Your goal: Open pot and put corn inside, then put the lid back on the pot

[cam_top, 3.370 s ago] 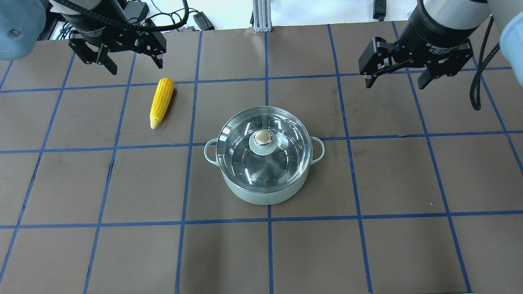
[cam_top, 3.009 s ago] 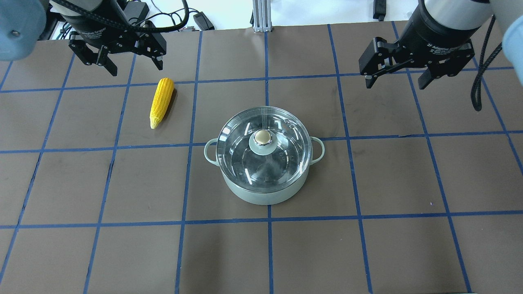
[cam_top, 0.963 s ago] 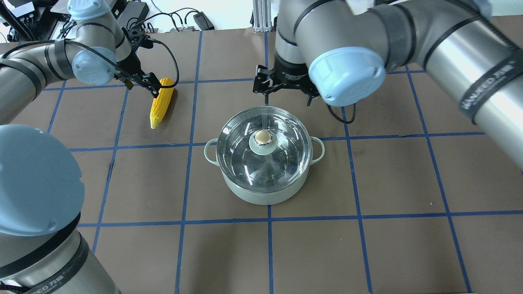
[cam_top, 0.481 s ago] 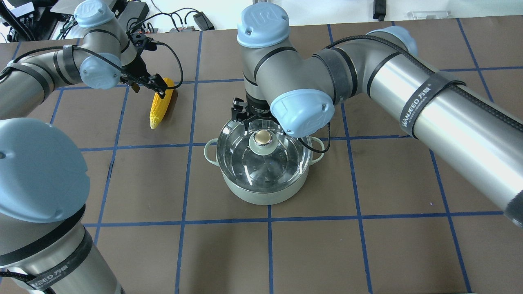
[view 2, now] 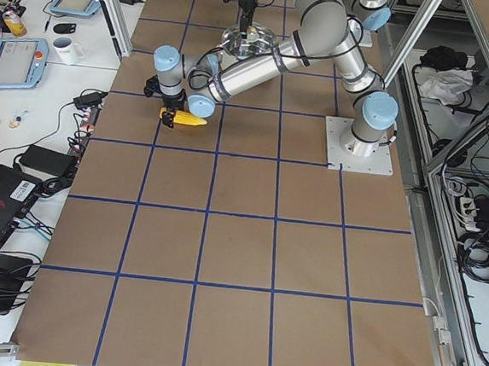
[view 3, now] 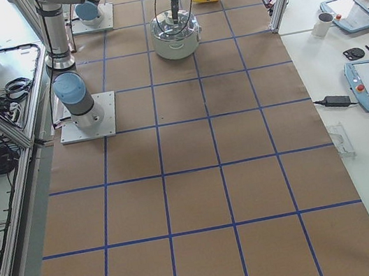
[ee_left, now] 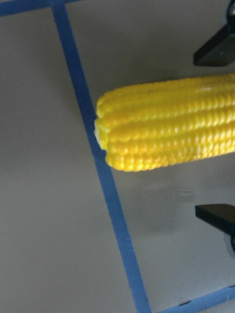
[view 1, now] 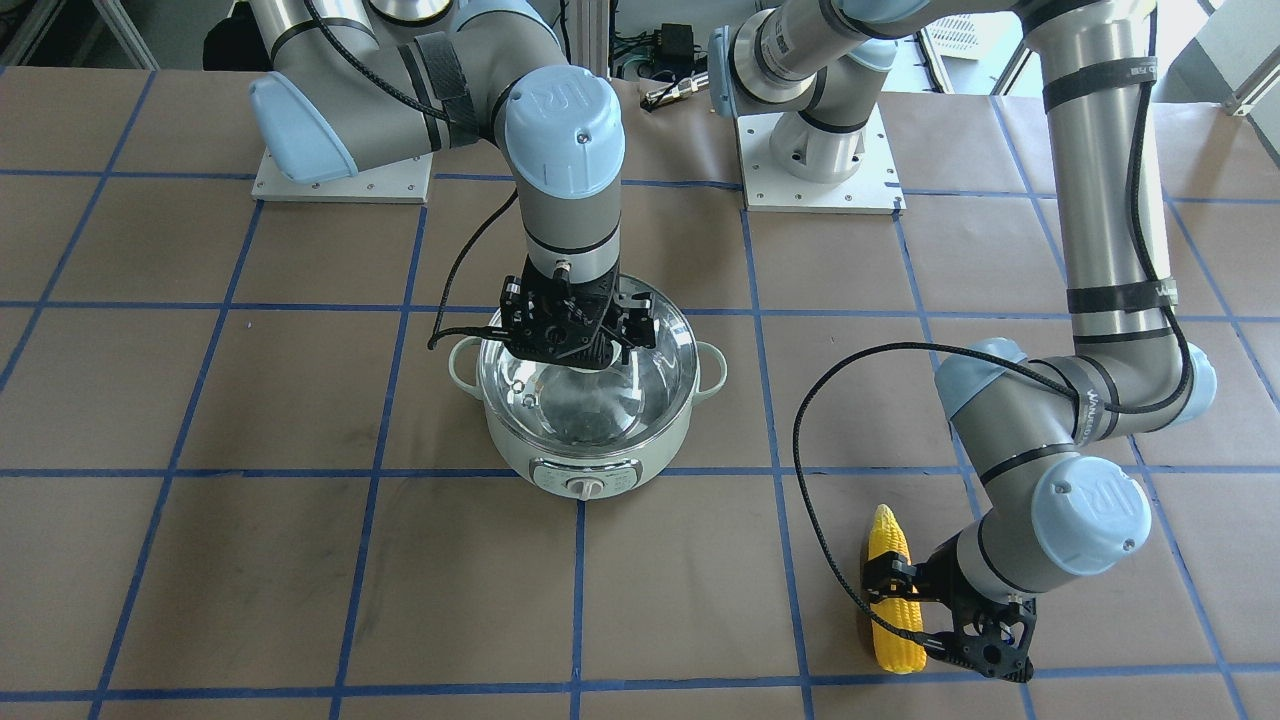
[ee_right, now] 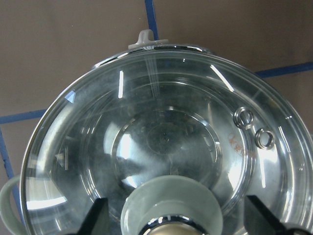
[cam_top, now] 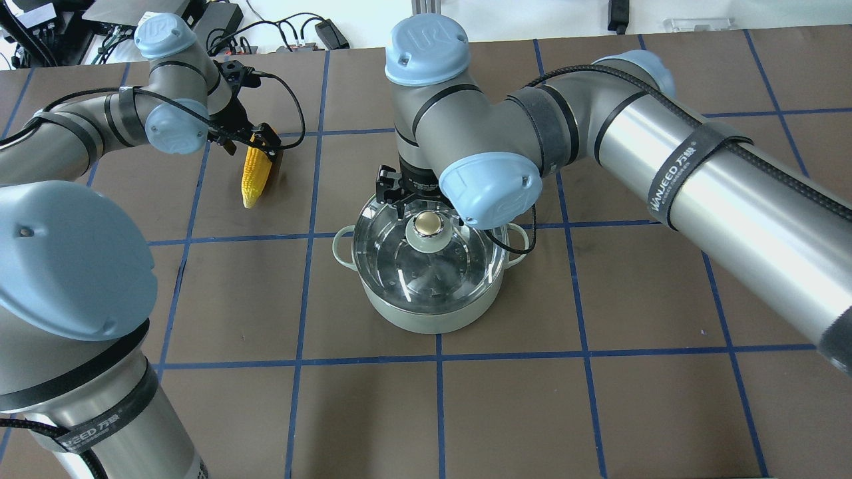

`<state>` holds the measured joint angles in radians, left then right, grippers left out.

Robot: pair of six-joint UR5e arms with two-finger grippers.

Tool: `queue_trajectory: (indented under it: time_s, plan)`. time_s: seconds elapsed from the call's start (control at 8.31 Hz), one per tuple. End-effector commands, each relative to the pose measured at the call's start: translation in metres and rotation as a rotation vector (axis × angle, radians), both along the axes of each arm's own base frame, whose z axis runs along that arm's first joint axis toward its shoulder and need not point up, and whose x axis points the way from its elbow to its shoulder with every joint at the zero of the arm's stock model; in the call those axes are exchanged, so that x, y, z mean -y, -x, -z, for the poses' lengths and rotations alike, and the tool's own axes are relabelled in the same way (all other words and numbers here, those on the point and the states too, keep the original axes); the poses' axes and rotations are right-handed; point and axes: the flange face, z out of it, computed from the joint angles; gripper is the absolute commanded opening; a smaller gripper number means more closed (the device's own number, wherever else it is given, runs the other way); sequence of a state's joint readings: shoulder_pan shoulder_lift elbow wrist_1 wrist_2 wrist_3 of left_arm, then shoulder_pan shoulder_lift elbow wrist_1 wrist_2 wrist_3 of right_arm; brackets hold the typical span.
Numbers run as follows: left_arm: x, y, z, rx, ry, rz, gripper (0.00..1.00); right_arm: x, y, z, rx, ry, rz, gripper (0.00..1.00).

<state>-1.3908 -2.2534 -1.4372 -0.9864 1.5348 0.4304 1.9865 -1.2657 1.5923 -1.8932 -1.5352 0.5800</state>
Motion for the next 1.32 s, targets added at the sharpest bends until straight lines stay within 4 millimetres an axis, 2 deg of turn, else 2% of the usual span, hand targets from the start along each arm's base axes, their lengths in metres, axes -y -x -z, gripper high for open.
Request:
queue_trajectory:
  time_s: [0.0,0.12,0.24,0.36,0.48,0.72,0.96,1.08,1.2]
  plan:
    - [0.001,0.003,0.004,-0.029,0.001,-0.047,1.00,-0.001,0.000,-0.001,0.004,-0.002,0.007,0.53]
    - [0.001,0.003,0.004,-0.028,-0.001,-0.047,1.00,-0.001,0.000,0.001,0.002,-0.009,0.009,0.40]
    - [0.001,0.003,0.006,-0.025,-0.003,-0.044,0.86,-0.001,0.000,-0.001,0.004,-0.006,0.009,0.30]
    - [0.001,0.001,0.005,-0.013,-0.004,-0.044,0.21,-0.002,0.000,-0.001,0.004,-0.009,0.009,0.25]
    - [0.000,0.001,0.004,-0.012,-0.008,-0.046,0.00,-0.001,0.000,-0.003,0.006,-0.005,0.009,0.24]
    - [-0.003,0.001,-0.013,-0.008,-0.007,-0.086,0.00,0.001,0.000,-0.023,0.016,0.029,-0.003,0.24]
    - [-0.008,0.001,-0.035,-0.003,-0.014,-0.138,0.00,0.005,0.005,-0.030,0.023,0.038,0.004,0.25]
    - [-0.017,0.007,-0.055,0.021,-0.044,-0.142,0.00,0.004,0.015,-0.054,0.033,0.067,0.010,0.27]
    - [-0.030,0.021,-0.085,0.039,-0.063,-0.244,0.00,-0.001,0.040,-0.082,0.027,0.061,0.000,0.27]
